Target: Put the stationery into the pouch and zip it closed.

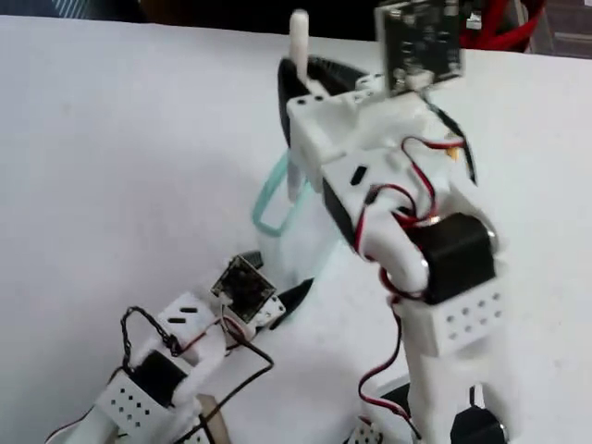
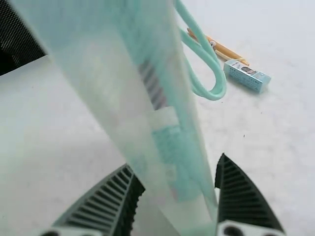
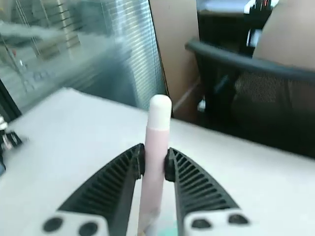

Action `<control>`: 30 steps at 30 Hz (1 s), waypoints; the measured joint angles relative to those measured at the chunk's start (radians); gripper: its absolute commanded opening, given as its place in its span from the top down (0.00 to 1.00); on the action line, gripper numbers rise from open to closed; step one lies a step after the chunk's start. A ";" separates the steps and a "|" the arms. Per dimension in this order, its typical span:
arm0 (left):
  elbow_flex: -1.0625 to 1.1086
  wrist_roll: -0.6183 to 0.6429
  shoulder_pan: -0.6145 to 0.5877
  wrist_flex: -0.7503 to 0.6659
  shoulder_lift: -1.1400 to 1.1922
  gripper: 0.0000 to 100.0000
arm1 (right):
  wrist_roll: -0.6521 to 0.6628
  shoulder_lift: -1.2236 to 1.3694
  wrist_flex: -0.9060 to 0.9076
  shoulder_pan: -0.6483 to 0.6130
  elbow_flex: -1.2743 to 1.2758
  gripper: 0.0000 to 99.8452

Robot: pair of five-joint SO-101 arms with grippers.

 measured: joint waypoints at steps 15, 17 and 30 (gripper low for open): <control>0.000 0.000 0.002 0.000 0.000 0.77 | 0.040 -0.384 -0.038 -0.087 0.440 0.98; 0.000 0.000 0.002 0.000 0.000 0.77 | 0.103 -0.413 -0.038 -0.120 0.499 0.98; 0.000 0.048 0.002 0.000 -0.002 0.77 | 0.178 -0.427 -0.038 -0.015 0.617 0.98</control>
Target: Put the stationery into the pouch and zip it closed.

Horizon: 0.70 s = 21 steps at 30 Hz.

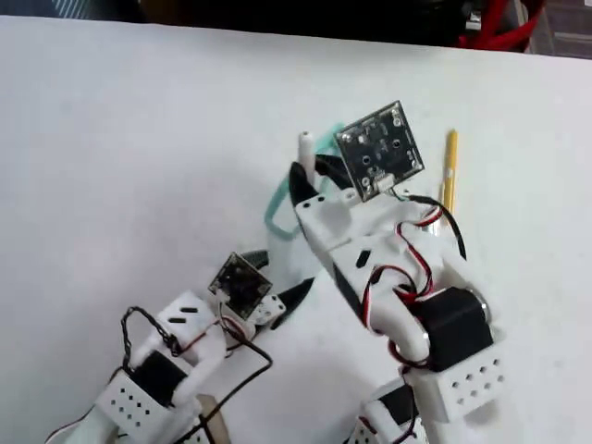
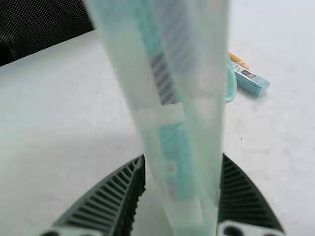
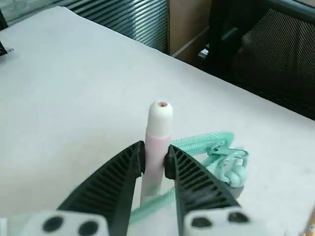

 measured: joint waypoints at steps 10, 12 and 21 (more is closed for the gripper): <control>-0.018 0.006 0.003 0.000 -0.216 0.77 | 0.002 -0.026 -0.012 0.018 0.080 0.98; -0.025 0.006 0.003 0.000 -0.216 0.77 | 0.002 -0.026 -0.012 0.018 0.080 0.98; -0.060 0.008 0.003 -0.110 -0.215 0.88 | 0.003 -0.029 -0.014 0.021 0.133 0.98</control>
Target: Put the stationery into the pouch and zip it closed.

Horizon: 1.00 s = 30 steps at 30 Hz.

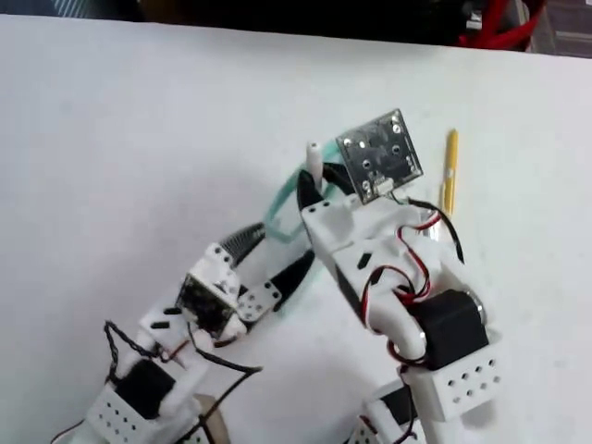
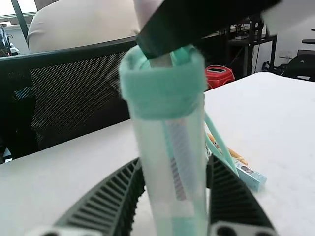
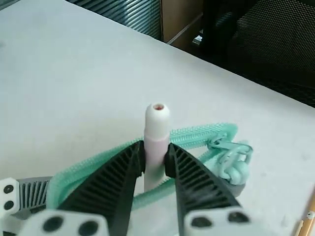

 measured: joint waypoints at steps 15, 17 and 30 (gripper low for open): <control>0.031 0.002 0.061 -0.060 0.000 0.89 | 0.002 -0.003 0.000 0.002 0.031 0.98; 0.031 0.002 0.069 -0.061 0.000 0.89 | 0.002 -0.003 0.003 0.002 0.031 0.98; 0.051 -0.002 0.095 -0.074 -0.003 0.89 | 0.000 -0.192 0.072 0.037 0.077 0.72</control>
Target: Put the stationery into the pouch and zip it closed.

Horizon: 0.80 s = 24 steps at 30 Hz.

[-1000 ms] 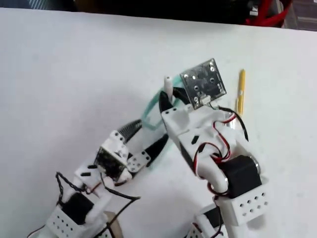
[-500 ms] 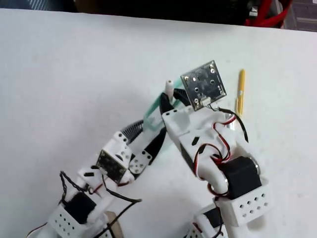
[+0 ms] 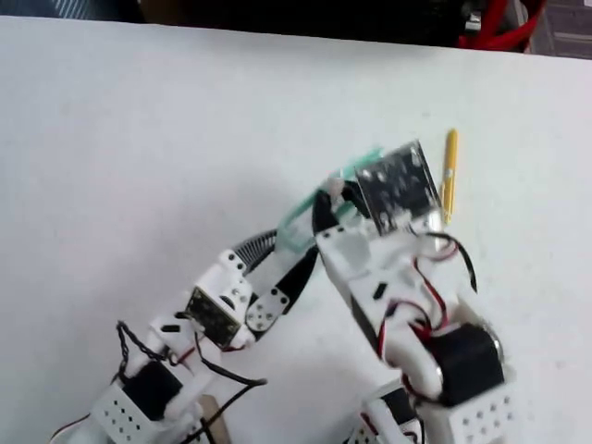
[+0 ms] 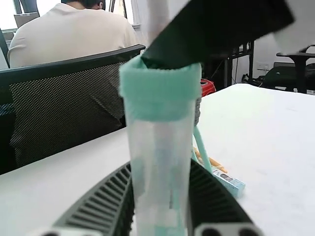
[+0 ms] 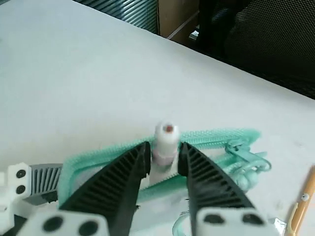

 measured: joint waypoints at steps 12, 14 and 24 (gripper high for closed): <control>0.000 0.000 -0.005 0.000 0.002 0.89 | -0.028 -0.284 -0.117 0.222 0.175 0.75; 0.000 0.000 -0.003 0.000 0.002 0.89 | -0.078 -0.275 -0.141 0.293 0.175 0.75; 0.000 0.003 -0.035 0.000 0.002 0.89 | -0.285 0.158 -0.368 0.572 0.176 0.75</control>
